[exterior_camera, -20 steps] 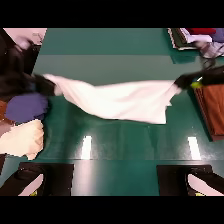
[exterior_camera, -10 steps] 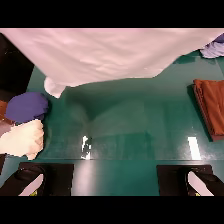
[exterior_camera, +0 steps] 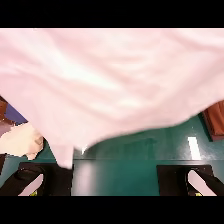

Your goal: Fold the shirts.

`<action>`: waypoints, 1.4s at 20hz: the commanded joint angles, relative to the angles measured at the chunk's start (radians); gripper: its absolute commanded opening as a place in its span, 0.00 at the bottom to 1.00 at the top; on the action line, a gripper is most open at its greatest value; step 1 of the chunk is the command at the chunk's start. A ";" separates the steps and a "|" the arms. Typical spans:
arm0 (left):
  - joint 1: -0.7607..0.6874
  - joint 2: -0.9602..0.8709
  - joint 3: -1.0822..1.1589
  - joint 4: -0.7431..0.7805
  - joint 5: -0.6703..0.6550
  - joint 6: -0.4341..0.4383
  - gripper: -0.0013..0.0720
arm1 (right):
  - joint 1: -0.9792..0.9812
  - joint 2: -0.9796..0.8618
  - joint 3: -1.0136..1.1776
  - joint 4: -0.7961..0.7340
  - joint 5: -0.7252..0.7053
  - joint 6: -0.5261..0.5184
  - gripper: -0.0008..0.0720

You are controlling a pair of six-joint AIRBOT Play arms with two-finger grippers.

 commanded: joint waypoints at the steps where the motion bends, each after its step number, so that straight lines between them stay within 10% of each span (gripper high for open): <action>1: 0.001 -0.049 -0.232 0.007 -0.083 -0.002 0.06 | 0.049 -0.106 -0.124 -0.006 0.069 0.000 0.03; 6: 0.001 -0.272 -0.579 0.007 -0.043 0.005 0.06 | 0.154 -0.381 -0.312 -0.007 -0.018 0.000 0.03; 12: 0.001 -0.598 -0.652 0.017 0.298 0.087 0.06 | 0.189 -0.683 -0.273 -0.004 -0.180 0.060 0.03; 17: 0.031 -0.691 -0.652 0.029 0.499 -0.008 0.06 | 0.224 -0.856 -0.103 -0.002 -0.150 0.060 0.04; 19: 0.055 -0.690 -0.647 0.023 0.478 -0.033 0.55 | 0.225 -0.882 -0.057 0.016 -0.146 0.060 0.19; 20: 0.072 -0.690 -0.637 0.023 0.436 -0.049 0.65 | 0.225 -0.885 -0.036 0.039 -0.143 0.060 0.49; 28: 0.319 -0.520 -0.589 -0.116 -0.044 -0.017 0.65 | 0.103 -0.668 -0.192 0.219 0.089 -0.025 0.54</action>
